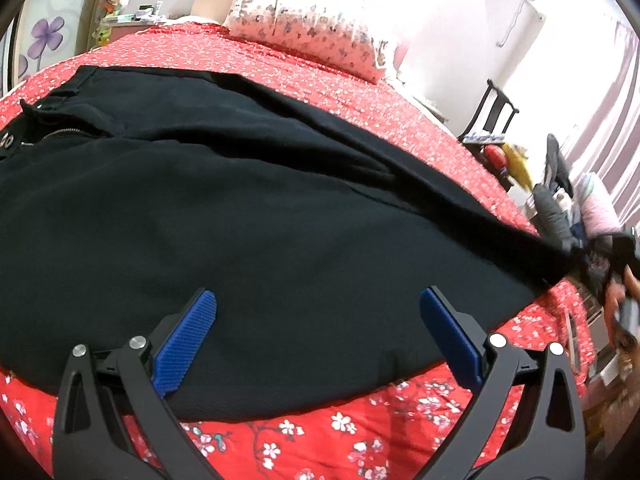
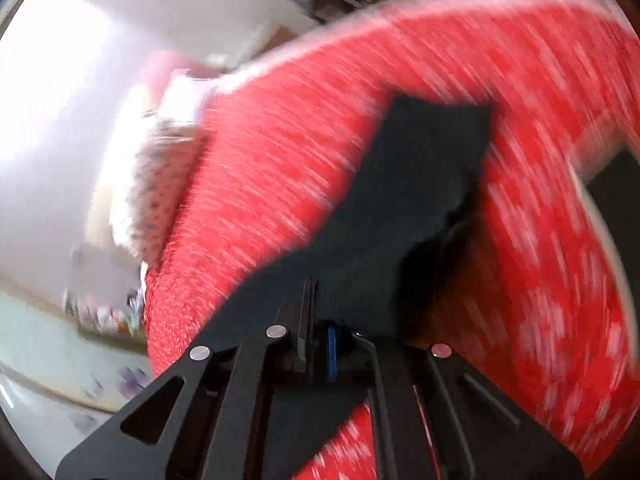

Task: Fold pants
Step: 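Lift the gripped hem with the right tool toward the waistband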

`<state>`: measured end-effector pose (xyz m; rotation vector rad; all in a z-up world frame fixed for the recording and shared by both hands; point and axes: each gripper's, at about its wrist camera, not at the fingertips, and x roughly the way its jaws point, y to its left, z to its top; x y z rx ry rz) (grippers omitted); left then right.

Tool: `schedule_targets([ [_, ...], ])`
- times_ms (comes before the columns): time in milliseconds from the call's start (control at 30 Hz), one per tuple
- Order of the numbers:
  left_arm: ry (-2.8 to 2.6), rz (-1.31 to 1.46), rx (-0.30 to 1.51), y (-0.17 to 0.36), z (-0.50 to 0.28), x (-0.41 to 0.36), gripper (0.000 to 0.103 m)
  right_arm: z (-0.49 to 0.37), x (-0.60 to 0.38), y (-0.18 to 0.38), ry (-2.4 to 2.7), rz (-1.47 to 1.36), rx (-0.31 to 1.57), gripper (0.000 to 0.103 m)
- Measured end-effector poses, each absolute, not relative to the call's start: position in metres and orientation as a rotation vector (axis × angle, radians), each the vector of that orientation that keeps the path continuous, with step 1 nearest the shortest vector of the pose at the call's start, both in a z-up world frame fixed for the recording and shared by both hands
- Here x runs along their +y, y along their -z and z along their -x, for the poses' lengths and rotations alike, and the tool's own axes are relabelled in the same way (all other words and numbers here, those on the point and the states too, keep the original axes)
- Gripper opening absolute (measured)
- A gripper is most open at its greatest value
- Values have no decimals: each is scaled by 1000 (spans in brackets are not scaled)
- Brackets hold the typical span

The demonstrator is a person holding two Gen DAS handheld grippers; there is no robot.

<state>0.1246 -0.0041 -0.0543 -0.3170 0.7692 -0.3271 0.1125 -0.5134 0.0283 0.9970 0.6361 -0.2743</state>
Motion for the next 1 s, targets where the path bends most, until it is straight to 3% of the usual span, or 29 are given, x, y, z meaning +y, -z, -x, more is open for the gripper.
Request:
schedule_targets([
  [233, 342, 501, 739, 33, -120, 29, 101, -142, -544, -101, 64, -775, 341, 4],
  [300, 308, 499, 720, 23, -120, 38, 101, -131, -552, -82, 97, -717, 344, 4],
  [367, 273, 467, 700, 14, -121, 41, 101, -134, -567, -26, 191, -771, 558, 4],
  [467, 248, 415, 684, 3, -126, 43, 101, -131, -578, 39, 246, -912, 736, 4],
  [700, 219, 267, 615, -41, -163, 54, 101, -119, -572, 63, 263, -934, 637, 4],
  [833, 196, 167, 750, -55, -234, 53, 101, -99, -561, 70, 243, -867, 523, 4],
  [1000, 169, 444, 948, -39, -333, 89, 101, -102, -564, 66, 199, -896, 476, 4],
])
